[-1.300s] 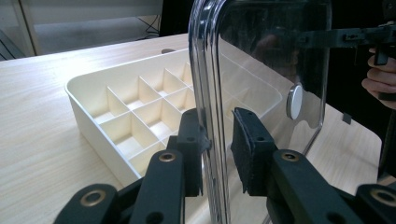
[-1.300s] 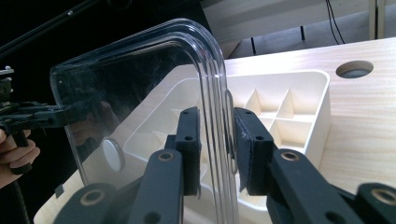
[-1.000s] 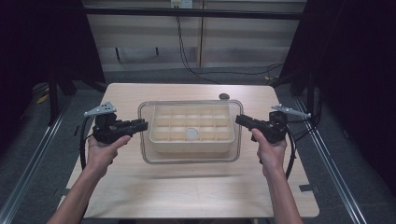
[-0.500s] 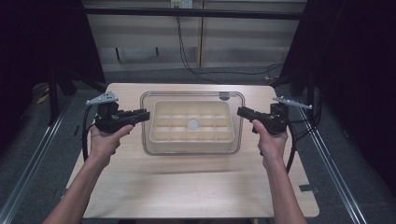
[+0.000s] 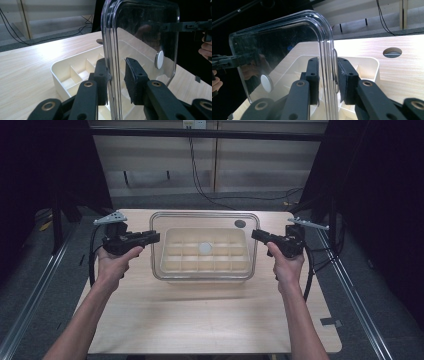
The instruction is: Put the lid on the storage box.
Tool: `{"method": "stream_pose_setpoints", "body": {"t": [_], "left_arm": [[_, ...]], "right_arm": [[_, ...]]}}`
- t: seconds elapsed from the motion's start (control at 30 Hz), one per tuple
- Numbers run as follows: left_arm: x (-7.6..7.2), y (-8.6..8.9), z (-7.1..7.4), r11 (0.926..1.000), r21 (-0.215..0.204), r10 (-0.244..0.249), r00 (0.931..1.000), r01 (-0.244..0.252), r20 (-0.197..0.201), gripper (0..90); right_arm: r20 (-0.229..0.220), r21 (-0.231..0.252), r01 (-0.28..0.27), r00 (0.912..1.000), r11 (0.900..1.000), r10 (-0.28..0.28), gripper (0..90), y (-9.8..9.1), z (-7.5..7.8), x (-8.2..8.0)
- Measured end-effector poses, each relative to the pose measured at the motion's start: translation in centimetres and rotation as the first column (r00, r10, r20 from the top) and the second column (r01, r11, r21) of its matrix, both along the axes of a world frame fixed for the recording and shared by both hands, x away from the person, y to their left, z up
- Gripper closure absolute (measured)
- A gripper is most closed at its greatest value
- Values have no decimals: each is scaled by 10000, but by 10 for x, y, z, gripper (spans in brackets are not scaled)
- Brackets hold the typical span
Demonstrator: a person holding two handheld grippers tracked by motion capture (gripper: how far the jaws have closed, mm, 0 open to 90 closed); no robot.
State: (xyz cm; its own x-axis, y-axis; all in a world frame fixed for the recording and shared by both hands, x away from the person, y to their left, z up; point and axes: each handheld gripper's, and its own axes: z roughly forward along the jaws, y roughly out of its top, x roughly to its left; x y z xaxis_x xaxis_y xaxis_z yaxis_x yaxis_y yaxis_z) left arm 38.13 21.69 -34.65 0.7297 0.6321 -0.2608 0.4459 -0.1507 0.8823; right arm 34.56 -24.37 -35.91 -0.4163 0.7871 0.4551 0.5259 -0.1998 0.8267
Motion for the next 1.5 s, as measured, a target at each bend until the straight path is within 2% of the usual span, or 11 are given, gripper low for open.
{"method": "stream_pose_setpoints", "body": {"t": [0.17,0.4,0.43,0.8,0.83,0.93,1.0,1.17,1.2,1.37,1.5], "left_arm": [[7,-3,-4,9999,-4,116,9998,-116,-159,722],[17,-7,-9,9996,230,171,9993,-163,-346,722],[18,-8,-9,9997,131,230,9991,-225,-349,723],[27,-9,-9,9993,182,324,9986,-317,-427,719],[28,-9,-9,9991,91,420,9982,-416,-437,717],[30,-9,-10,9988,212,440,9980,-431,-449,713],[31,-11,-11,9974,521,512,9979,-491,-389,702],[36,-12,-14,9979,301,583,9969,-567,-531,691],[38,-12,-14,9979,382,546,9971,-526,-529,691],[45,-15,-15,9983,175,564,9967,-555,-583,685],[53,-17,-19,9980,180,615,9954,-604,-735,677]], "right_arm": [[-64,-85,46,10000,10000,-47,732,0,1,8],[-174,-204,134,9998,9997,-137,734,-4,0,18],[-227,-191,125,9997,9997,-130,734,-4,-1,21],[-351,-201,188,9992,9996,-195,736,-4,-4,32],[-386,-166,173,9991,9997,-179,737,-4,-5,34],[-428,-189,167,9989,9997,-175,737,-3,-6,35],[-504,-246,209,9985,9995,-222,736,-2,-8,36],[-620,-233,276,9977,9993,-290,736,-2,-13,43],[-620,-233,276,9977,9993,-290,736,-2,-13,43],[-759,-214,336,9965,9992,-352,731,-4,-17,49],[-901,-169,359,9952,9992,-372,730,-6,-21,54]]}}
